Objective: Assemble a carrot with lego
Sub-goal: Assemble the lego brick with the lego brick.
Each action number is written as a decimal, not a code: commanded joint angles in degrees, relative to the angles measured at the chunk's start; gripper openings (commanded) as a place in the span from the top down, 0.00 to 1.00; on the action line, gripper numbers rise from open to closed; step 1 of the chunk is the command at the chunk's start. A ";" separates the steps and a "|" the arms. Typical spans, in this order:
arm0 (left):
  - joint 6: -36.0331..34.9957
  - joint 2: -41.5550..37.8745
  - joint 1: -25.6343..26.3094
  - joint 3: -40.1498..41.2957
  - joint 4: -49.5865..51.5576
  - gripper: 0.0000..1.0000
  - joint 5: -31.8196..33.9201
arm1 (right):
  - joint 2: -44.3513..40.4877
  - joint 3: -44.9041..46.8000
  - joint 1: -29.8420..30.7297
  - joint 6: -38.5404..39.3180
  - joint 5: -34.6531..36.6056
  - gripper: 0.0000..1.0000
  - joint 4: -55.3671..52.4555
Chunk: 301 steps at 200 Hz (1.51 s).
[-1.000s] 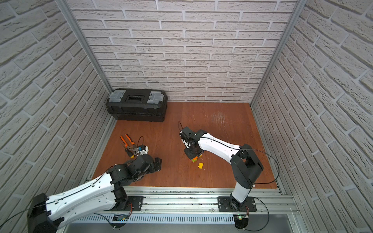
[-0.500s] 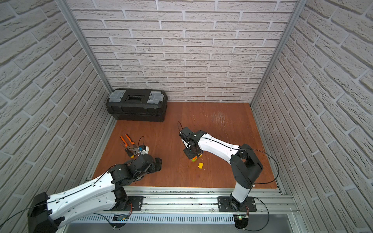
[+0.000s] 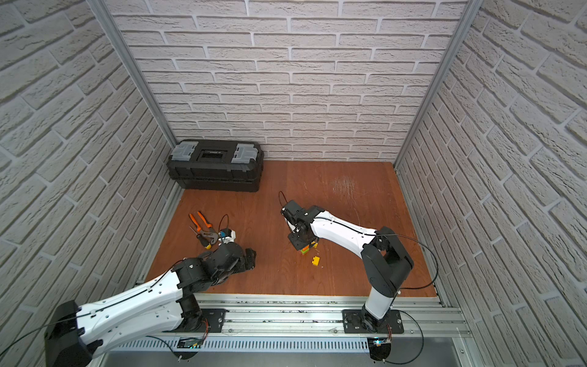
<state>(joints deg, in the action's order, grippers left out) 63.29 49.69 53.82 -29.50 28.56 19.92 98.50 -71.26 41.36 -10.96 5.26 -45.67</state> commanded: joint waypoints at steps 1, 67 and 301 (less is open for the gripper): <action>0.61 0.13 0.42 0.14 -1.35 0.02 -0.19 | 4.54 4.41 0.65 -1.25 -0.90 0.98 2.57; 0.70 0.02 0.42 0.32 -1.35 0.02 -0.08 | 7.48 5.66 1.06 -1.78 -1.35 0.95 4.21; -0.23 1.03 0.58 -1.00 -1.43 0.02 -0.10 | -4.83 -9.49 1.18 -1.69 -0.68 0.29 -10.87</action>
<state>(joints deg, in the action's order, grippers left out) 63.22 51.03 54.08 -29.52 28.25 19.79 96.64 -78.22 42.22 -12.23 5.45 -52.53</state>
